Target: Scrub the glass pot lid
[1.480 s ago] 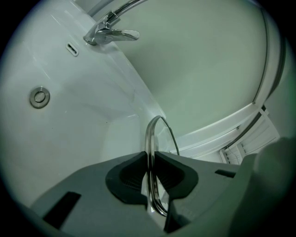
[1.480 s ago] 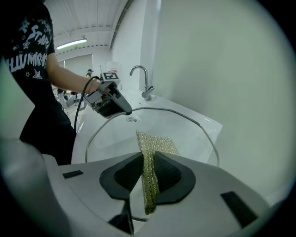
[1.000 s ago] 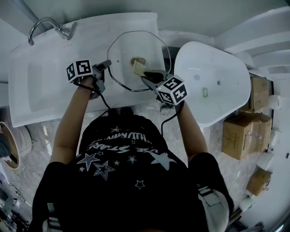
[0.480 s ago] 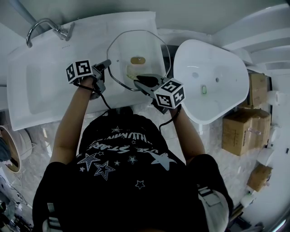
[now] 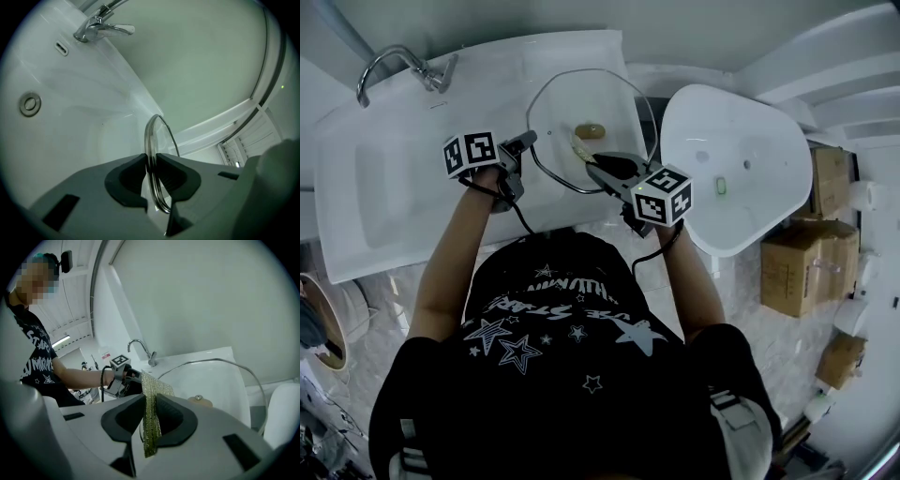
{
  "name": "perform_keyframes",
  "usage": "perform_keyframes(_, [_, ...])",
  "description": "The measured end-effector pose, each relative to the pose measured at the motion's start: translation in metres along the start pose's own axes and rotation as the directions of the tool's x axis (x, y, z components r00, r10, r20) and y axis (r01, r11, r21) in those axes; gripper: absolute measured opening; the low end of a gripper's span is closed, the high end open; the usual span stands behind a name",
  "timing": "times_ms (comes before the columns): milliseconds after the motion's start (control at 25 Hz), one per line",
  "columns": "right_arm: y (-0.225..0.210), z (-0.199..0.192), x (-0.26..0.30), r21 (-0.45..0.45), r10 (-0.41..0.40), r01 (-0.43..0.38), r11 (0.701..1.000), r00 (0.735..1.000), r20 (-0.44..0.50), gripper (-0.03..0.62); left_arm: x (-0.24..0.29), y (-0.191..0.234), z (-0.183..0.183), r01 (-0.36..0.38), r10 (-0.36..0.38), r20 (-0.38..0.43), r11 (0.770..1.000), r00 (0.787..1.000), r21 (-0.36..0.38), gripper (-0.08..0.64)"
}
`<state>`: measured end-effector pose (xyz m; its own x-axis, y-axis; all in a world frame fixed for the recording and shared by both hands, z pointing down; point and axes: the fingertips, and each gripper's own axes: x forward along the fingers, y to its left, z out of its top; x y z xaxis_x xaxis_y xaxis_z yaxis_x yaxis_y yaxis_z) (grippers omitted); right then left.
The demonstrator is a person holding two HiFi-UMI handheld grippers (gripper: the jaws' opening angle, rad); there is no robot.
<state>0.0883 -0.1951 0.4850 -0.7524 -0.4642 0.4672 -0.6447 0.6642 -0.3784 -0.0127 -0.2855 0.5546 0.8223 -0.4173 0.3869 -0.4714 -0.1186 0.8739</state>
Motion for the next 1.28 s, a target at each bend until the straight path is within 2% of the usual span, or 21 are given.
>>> perform_keyframes(320, [-0.008, 0.016, 0.006, 0.019, -0.074, 0.073, 0.997, 0.995, 0.069, 0.075, 0.000, -0.003, 0.000, 0.036, -0.032, -0.042, 0.996, 0.999, 0.087, 0.071])
perform_keyframes(520, [-0.014, 0.028, 0.005, 0.017, -0.104, 0.103, 0.995, 0.989, 0.105, 0.075, 0.002, -0.013, -0.001, 0.089, -0.081, -0.067, 0.987, 0.994, 0.133, 0.154])
perform_keyframes(680, [-0.026, 0.033, 0.002, 0.025, -0.126, 0.124, 0.992, 0.983, 0.132, 0.074, -0.001, -0.013, -0.002, 0.098, -0.090, -0.057, 0.984, 0.994, 0.146, 0.167])
perform_keyframes(840, [-0.033, 0.039, -0.006, 0.024, -0.140, 0.138, 0.990, 0.976, 0.166, 0.074, -0.010, -0.014, -0.001, 0.060, -0.060, -0.002, 0.982, 0.998, 0.179, 0.167])
perform_keyframes(1000, [-0.020, 0.041, -0.020, 0.019, -0.123, 0.121, 0.992, 0.971, 0.206, 0.074, -0.031, -0.011, -0.003, -0.019, 0.008, 0.045, 0.969, 0.999, 0.246, 0.167])
perform_keyframes(1160, [-0.011, 0.038, -0.043, -0.005, -0.120, 0.125, 0.992, 0.966, 0.230, 0.074, -0.051, -0.017, -0.008, -0.102, 0.073, 0.110, 0.950, 0.991, 0.294, 0.167])
perform_keyframes(1280, [-0.005, 0.036, -0.060, -0.016, -0.124, 0.132, 0.991, 0.960, 0.253, 0.074, -0.066, -0.033, -0.013, -0.134, 0.082, 0.171, 0.939, 0.982, 0.318, 0.167])
